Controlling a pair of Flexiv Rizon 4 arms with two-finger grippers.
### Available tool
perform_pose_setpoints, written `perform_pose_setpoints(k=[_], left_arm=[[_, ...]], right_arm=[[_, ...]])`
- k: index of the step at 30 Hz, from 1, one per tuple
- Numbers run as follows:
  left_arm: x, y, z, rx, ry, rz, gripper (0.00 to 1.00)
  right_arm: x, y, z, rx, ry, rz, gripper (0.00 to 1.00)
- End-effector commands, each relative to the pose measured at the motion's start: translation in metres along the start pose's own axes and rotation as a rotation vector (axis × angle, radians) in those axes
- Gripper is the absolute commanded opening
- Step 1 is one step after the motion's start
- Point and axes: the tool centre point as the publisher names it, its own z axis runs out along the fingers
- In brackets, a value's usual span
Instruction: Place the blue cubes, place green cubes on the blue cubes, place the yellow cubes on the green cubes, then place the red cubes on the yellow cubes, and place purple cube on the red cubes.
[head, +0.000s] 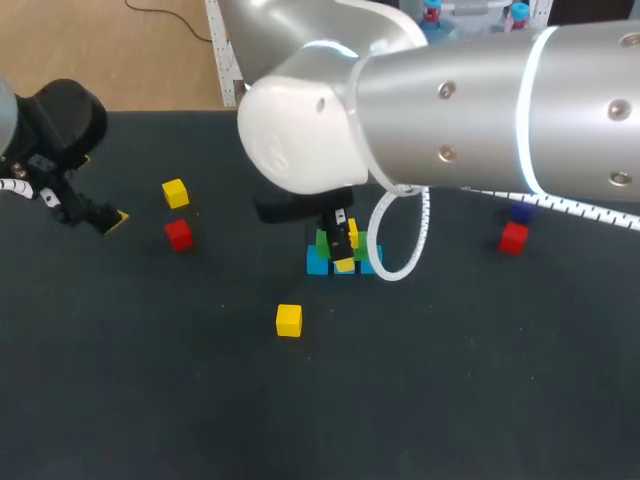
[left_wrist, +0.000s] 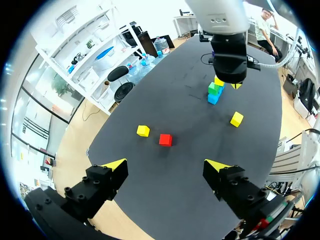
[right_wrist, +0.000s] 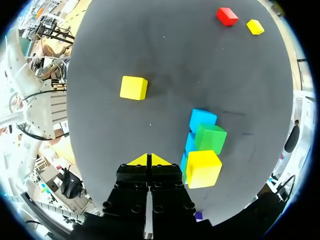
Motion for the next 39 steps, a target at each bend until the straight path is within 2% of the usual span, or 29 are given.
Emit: perform_pose_setpoints(k=[1, 39], left_arm=[[0.001, 0.001, 0.0, 0.002, -0.003, 0.001, 1.0], [0.001, 0.001, 0.0, 0.002, -0.003, 0.001, 1.0]], right_arm=[[0.001, 0.0, 0.001, 0.013, -0.003, 0.004, 0.0], [-0.002, -0.023, -0.002, 0.061, 0.014, -0.013, 0.0]])
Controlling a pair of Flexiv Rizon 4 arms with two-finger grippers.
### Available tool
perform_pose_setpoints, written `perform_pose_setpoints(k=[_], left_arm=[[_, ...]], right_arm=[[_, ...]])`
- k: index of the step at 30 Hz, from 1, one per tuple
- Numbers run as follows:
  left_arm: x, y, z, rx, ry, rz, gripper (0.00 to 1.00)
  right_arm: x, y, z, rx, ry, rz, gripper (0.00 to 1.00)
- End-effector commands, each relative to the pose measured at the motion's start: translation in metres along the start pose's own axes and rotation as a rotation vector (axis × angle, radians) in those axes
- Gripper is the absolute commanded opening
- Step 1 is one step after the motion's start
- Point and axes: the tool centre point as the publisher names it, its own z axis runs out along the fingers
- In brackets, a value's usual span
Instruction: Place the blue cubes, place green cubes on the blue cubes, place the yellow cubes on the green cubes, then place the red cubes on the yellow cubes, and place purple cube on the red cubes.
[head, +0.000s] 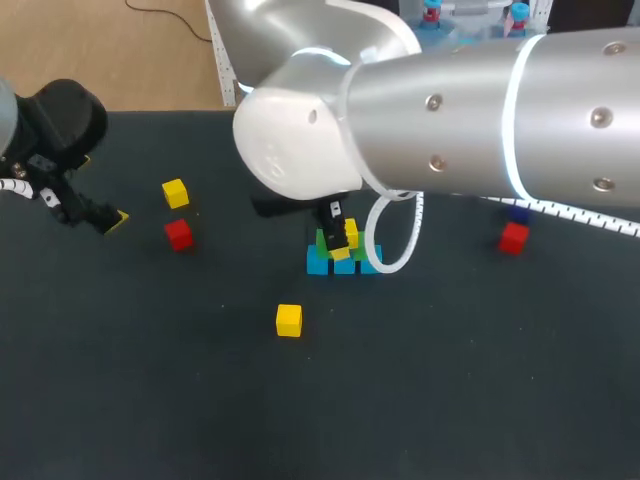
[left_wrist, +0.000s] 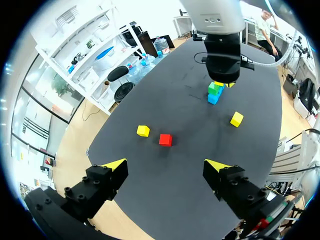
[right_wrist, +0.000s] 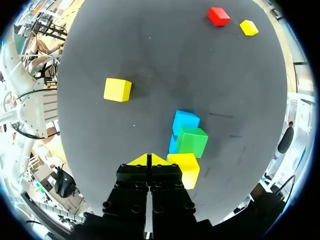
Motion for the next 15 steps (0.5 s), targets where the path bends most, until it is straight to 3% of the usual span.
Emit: perform_pose_setpoints(k=[1, 15], left_arm=[[0.0005, 0.0008, 0.0004, 0.002, -0.003, 0.001, 1.0], [0.0005, 0.0008, 0.0004, 0.002, -0.003, 0.001, 1.0]], right_arm=[[0.0004, -0.0015, 0.0015, 0.0, -0.002, -0.001, 0.0], [-0.0003, -0.0065, 0.0004, 0.008, -0.012, -0.017, 0.0]])
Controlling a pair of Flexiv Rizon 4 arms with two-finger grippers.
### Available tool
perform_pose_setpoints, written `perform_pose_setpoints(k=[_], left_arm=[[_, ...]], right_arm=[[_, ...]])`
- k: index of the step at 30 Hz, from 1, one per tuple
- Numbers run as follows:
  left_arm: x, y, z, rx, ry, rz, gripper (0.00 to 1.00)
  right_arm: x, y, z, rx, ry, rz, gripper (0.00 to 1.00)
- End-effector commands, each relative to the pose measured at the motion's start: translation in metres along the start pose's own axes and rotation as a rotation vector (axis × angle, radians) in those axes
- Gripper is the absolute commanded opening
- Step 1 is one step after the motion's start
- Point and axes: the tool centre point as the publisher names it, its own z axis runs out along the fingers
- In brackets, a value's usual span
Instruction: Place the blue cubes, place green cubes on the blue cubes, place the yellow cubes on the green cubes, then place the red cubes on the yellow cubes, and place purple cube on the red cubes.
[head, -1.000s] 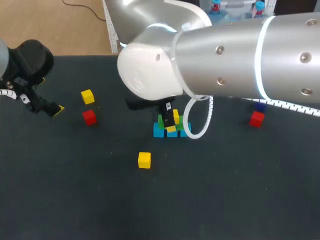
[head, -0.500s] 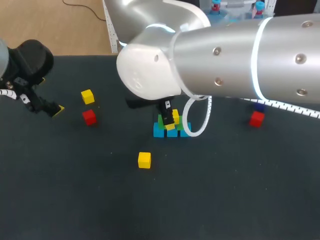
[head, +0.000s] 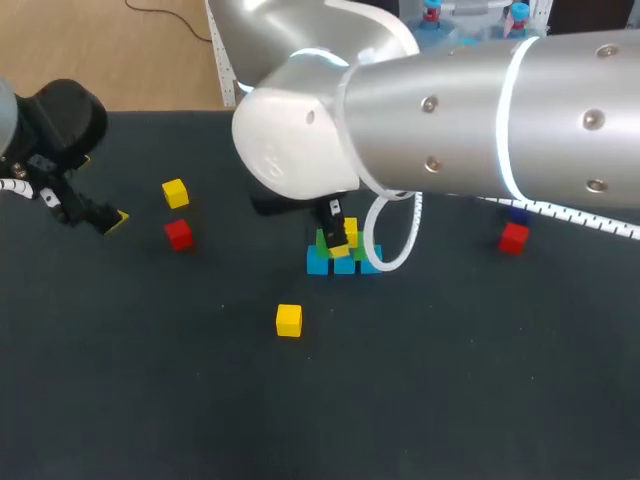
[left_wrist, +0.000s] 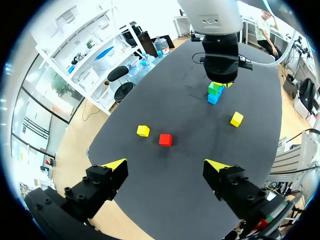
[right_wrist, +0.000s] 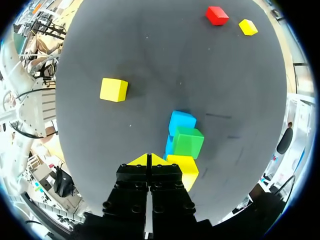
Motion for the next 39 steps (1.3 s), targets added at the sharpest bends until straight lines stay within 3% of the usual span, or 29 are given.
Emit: perform_pose_setpoints(k=[1, 5, 7, 9, 11, 12, 39], left_arm=[[0.001, 0.001, 0.0, 0.002, -0.003, 0.001, 1.0], [0.001, 0.001, 0.0, 0.002, -0.003, 0.001, 1.0], [0.001, 0.001, 0.0, 0.002, -0.003, 0.001, 1.0], [0.001, 0.001, 0.0, 0.002, -0.003, 0.001, 1.0], [0.001, 0.001, 0.0, 0.002, -0.003, 0.001, 1.0], [0.001, 0.001, 0.0, 0.002, -0.003, 0.001, 1.0], [0.001, 0.001, 0.0, 0.002, -0.003, 0.001, 1.0]], right_arm=[[-0.001, 0.0, -0.001, 0.004, -0.018, -0.022, 0.0], [-0.006, 0.001, -0.007, 0.021, -0.02, -0.044, 0.11], [-0.007, 0.001, -0.011, 0.03, -0.023, -0.046, 0.11], [-0.007, 0.003, -0.018, 0.062, -0.054, -0.05, 0.22], [-0.005, 0.004, -0.029, 0.085, -0.085, -0.051, 0.5], [-0.005, 0.005, -0.034, 0.09, -0.093, -0.058, 1.0], [-0.012, 0.0, -0.04, 0.109, -0.108, -0.08, 1.0]])
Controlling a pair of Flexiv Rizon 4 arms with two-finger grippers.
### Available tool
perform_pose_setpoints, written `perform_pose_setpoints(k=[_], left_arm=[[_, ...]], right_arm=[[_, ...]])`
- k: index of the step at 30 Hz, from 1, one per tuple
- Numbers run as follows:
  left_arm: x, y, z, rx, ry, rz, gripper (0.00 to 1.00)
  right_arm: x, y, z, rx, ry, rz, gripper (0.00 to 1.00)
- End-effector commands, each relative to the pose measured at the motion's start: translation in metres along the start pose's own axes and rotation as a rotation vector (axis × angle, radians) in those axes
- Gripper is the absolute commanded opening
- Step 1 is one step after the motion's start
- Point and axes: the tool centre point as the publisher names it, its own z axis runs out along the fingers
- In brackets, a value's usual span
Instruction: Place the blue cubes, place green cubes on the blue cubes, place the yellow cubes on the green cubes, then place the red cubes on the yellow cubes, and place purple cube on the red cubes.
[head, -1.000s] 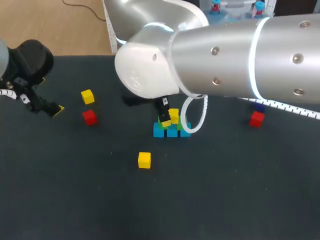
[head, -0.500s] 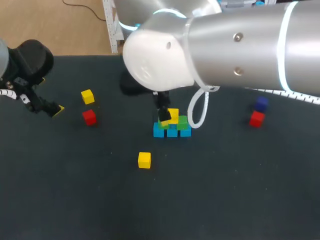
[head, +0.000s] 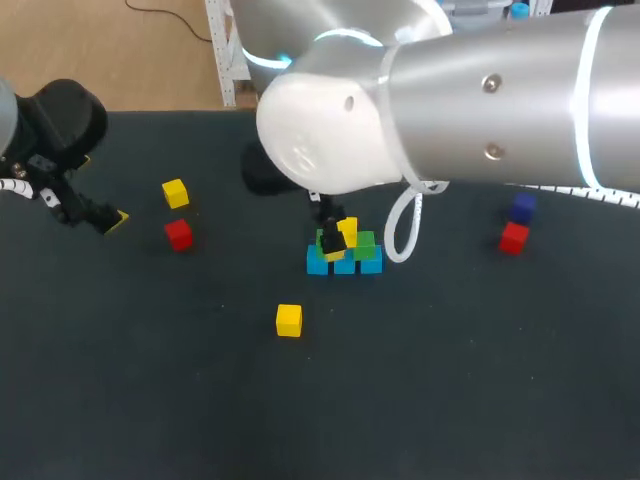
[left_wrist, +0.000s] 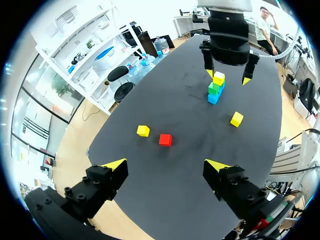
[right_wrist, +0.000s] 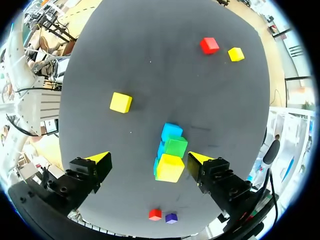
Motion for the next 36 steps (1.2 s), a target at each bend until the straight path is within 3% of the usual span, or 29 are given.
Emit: perform_pose_setpoints(k=[1, 8, 12, 19, 23, 28, 36], left_arm=[[0.001, 0.001, 0.0, 0.002, -0.003, 0.001, 1.0], [0.001, 0.001, 0.0, 0.002, -0.003, 0.001, 1.0], [0.001, 0.001, 0.0, 0.002, -0.003, 0.001, 1.0], [0.001, 0.001, 0.0, 0.002, -0.003, 0.001, 1.0], [0.001, 0.001, 0.0, 0.002, -0.003, 0.001, 1.0], [0.001, 0.001, 0.0, 0.002, -0.003, 0.001, 1.0], [0.001, 0.001, 0.0, 0.002, -0.003, 0.001, 1.0]], right_arm=[[-0.004, -0.005, 0.0, -0.008, -0.001, -0.01, 1.0], [-0.012, -0.013, -0.016, -0.053, 0.002, -0.003, 1.0], [-0.03, -0.011, -0.027, -0.064, 0.001, -0.066, 1.0], [-0.056, -0.005, -0.024, -0.124, 0.002, -0.128, 1.0], [-0.06, 0.003, -0.019, -0.149, 0.0, -0.126, 1.0], [-0.038, 0.016, -0.015, -0.182, 0.022, -0.035, 1.0], [0.016, 0.034, -0.03, -0.108, 0.03, 0.193, 1.0]])
